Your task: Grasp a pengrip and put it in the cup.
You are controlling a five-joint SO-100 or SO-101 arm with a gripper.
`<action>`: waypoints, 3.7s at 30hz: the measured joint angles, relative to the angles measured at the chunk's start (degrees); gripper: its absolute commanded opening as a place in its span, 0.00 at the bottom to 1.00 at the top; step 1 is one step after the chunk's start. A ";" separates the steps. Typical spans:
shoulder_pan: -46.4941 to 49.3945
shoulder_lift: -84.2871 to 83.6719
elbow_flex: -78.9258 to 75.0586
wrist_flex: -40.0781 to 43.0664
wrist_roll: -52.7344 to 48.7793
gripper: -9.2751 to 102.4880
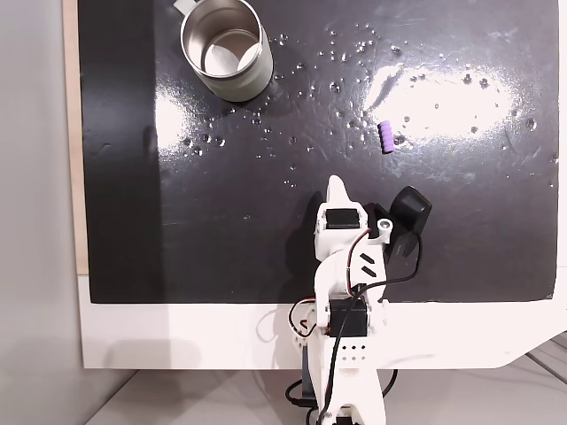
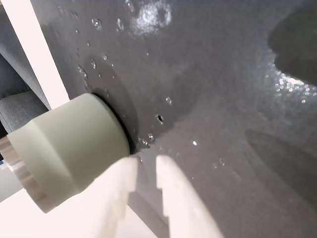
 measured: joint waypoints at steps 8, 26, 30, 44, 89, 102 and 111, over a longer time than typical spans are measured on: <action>-1.67 0.00 0.00 0.00 -2.55 0.08; 8.00 -3.52 -15.12 9.32 -16.96 0.08; 10.81 -13.80 -26.19 12.74 -20.30 0.08; 13.36 -52.47 -58.01 21.45 -47.20 0.08; 15.38 -132.98 -128.23 54.84 -81.56 0.25; 14.59 -138.69 -132.80 55.02 -80.60 0.08; 14.68 -137.64 -133.33 55.02 -76.99 0.08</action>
